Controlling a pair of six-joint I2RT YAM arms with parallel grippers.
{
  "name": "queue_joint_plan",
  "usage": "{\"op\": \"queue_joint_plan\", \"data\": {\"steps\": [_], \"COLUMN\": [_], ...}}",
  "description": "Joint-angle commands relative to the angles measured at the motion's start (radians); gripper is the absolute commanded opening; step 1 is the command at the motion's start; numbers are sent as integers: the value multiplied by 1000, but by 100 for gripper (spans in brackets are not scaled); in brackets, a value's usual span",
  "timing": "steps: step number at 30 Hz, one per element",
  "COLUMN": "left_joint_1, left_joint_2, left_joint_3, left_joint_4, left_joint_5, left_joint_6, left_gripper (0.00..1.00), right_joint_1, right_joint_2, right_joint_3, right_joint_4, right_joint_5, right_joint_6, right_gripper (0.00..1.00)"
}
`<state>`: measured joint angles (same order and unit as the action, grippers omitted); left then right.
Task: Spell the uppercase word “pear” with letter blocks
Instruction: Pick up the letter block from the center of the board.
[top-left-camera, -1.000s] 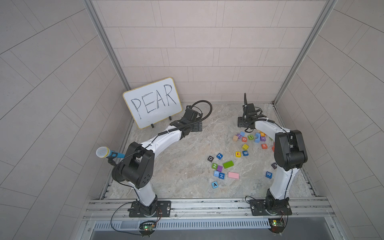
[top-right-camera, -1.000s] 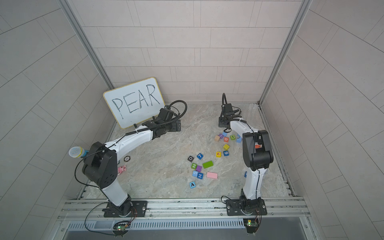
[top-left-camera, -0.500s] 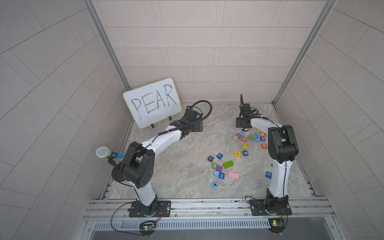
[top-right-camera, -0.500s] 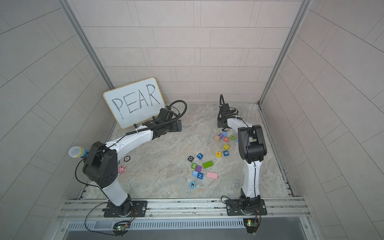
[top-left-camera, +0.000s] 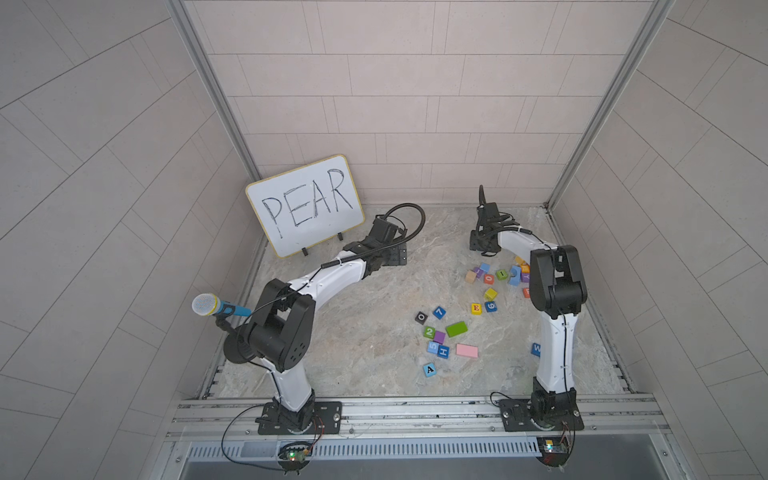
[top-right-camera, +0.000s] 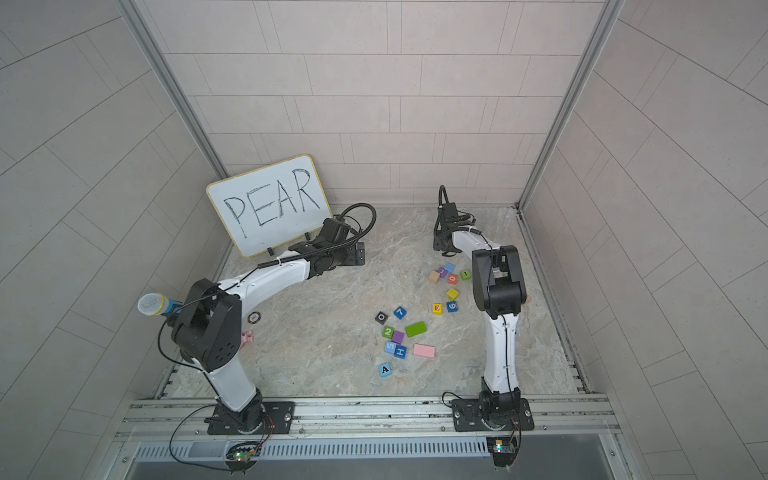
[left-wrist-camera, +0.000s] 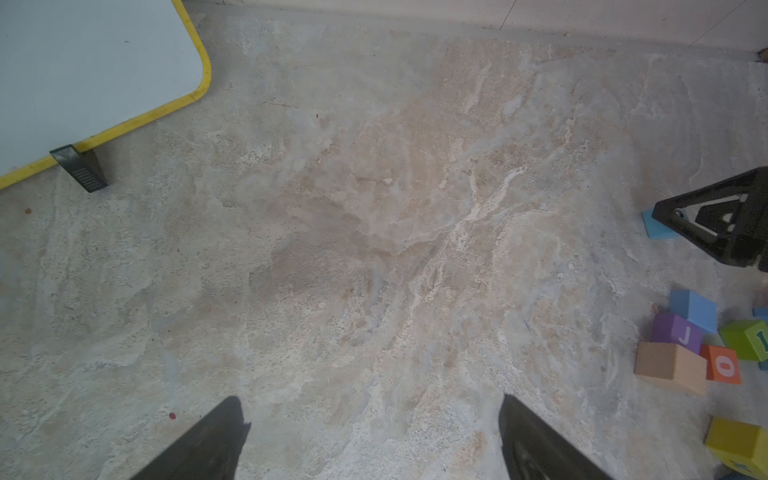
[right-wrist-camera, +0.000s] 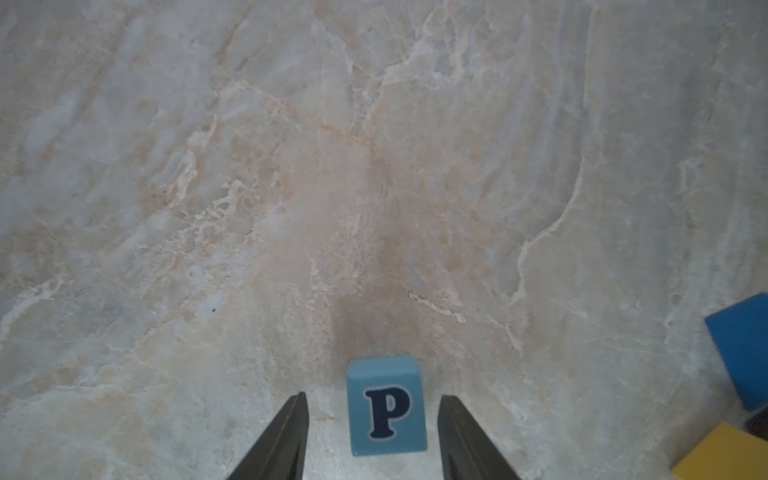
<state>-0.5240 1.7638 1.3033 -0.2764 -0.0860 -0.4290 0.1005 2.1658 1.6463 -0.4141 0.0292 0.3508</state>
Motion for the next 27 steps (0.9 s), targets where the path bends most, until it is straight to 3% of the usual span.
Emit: {"op": "queue_joint_plan", "data": {"steps": [1,27], "left_joint_1": [2,4], "left_joint_2": [25,8], "left_joint_3": [23,19], "left_joint_4": [13,16], "left_joint_5": [4,19], "left_joint_6": [-7,-25], "left_gripper": [99,100], "right_joint_1": [-6,-11], "right_joint_2": [28,67], "right_joint_3": [21,87], "right_joint_4": [-44,-125], "right_joint_5": [3,-24], "right_joint_6": [22,30], "right_gripper": [54,36]}}
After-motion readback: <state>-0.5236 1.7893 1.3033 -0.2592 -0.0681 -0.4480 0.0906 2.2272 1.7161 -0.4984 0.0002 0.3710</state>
